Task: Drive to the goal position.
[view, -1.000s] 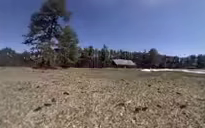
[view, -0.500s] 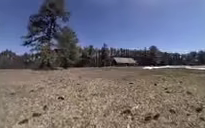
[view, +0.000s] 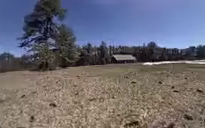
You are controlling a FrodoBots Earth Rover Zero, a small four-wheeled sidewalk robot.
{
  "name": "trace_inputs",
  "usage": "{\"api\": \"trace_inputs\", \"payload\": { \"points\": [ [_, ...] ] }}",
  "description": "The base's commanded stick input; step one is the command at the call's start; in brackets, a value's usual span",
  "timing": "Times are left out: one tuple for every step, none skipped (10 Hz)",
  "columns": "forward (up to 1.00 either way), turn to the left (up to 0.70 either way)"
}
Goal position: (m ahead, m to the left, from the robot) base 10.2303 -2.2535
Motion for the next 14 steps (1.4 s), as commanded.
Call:
{"api": "trace_inputs", "payload": {
  "points": [
    [0.70,0.00],
    [0.70,0.00],
    [0.70,0.00],
    [0.70,0.00],
    [0.70,0.00],
    [0.70,0.00],
    [0.70,0.00],
    [0.70,0.00],
    [0.70,0.00],
    [0.70,0.00],
    [0.70,0.00],
    [0.70,0.00],
    [0.70,0.00],
    [0.70,0.00]
  ]
}}
